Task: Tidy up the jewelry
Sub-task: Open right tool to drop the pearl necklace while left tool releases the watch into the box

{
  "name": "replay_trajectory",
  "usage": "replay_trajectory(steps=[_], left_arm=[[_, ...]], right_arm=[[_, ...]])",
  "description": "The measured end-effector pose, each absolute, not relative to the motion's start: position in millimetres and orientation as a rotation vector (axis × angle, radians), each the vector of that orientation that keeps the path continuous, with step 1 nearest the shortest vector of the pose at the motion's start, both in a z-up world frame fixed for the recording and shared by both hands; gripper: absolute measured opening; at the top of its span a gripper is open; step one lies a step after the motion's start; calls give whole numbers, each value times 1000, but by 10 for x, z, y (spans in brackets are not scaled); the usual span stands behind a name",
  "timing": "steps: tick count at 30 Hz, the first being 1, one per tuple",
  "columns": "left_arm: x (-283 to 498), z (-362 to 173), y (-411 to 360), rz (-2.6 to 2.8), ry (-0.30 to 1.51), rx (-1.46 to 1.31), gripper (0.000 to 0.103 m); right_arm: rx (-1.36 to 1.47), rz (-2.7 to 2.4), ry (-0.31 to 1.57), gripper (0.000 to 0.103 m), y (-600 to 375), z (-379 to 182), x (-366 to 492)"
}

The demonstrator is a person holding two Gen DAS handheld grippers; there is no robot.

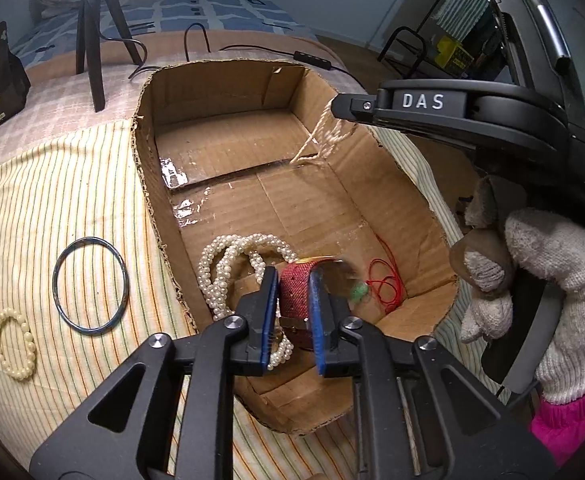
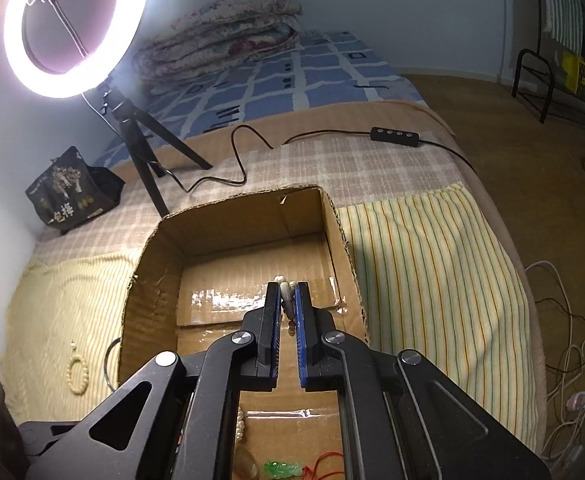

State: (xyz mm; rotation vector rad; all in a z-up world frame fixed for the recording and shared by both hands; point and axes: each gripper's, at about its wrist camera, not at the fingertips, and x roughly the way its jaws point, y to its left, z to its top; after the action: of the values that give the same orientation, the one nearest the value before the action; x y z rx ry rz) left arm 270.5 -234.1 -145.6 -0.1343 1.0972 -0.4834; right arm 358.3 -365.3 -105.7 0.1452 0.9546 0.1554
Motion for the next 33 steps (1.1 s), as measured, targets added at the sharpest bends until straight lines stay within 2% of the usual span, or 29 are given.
replay_trajectory(steps=[1,4,18,33], left_arm=[[2699,-1442,-2339,-484,1090,-135,15],[2684,-1401,-2323,-484,1079,-130,15],[2551,-1243,-2131,-471,1047,-113,15],[2400,-975,-1470,-396,993,-114,15]], right_arm=[[144,152,955,8,-3653,-1052,3581],[149,146,950,28,-3657,-1042,3577],[128,121,927,29,-3667,-903,3439],[144,145,874,29,-3384,-597,3102]])
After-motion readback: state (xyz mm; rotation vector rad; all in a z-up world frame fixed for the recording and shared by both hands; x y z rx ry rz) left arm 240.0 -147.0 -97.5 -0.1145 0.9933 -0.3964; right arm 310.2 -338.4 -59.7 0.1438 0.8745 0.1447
